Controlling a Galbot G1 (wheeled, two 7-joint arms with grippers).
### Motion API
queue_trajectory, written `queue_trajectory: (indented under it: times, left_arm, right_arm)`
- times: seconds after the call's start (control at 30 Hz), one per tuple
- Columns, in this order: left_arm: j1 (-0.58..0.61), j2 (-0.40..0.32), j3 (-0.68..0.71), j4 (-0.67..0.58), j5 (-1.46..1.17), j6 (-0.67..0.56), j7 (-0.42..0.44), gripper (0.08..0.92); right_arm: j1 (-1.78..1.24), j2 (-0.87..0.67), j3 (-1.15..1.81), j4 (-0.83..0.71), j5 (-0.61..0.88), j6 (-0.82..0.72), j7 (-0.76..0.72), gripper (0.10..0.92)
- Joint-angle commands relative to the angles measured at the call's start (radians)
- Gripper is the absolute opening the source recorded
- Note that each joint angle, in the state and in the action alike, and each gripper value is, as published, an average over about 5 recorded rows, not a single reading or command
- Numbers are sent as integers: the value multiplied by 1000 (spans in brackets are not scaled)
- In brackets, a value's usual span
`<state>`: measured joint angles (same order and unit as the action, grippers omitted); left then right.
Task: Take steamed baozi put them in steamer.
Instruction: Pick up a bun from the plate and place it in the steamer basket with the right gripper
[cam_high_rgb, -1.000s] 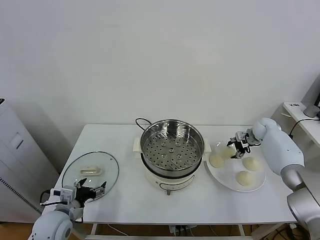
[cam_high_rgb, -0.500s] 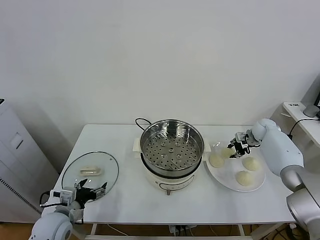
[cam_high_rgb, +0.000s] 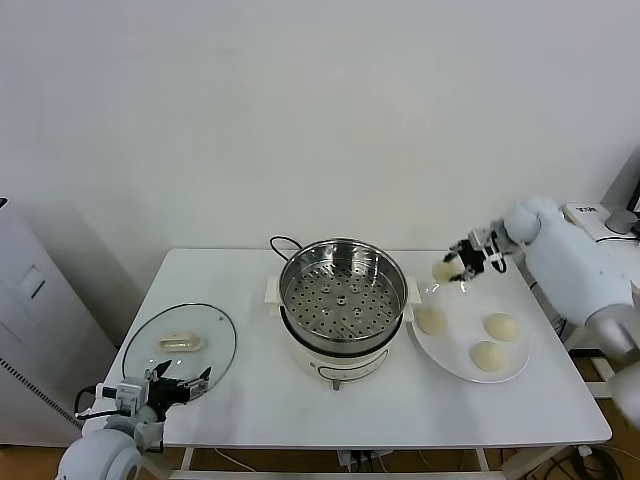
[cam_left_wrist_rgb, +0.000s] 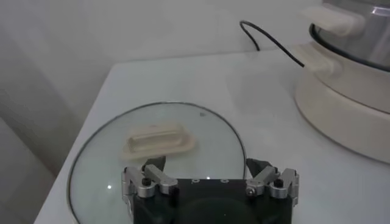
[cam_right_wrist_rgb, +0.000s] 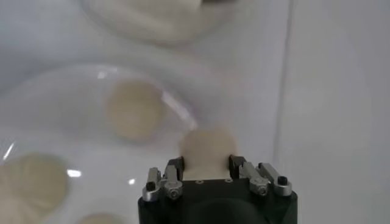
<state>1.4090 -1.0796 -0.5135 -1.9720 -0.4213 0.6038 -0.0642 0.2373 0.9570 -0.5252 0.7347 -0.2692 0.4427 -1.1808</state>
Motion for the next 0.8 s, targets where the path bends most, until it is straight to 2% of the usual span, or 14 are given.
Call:
queue_trajectory:
  times: [0.03, 0.37, 0.57, 0.8]
  left_arm:
    - [2, 3, 4, -3, 1, -1, 0, 823]
    - [-5, 5, 15, -2, 1, 0, 0, 823]
    - [1, 7, 13, -2, 0, -2, 1, 823]
    - [3, 6, 14, 1, 0, -4, 1, 823]
  right_arm:
    - [220, 14, -147, 81, 142, 129, -71, 483]
    - [285, 221, -163, 19, 136, 409, -121, 484]
    - [236, 279, -168, 72, 87, 430, -112, 484]
    - [163, 252, -212, 222, -10, 430, -94, 484]
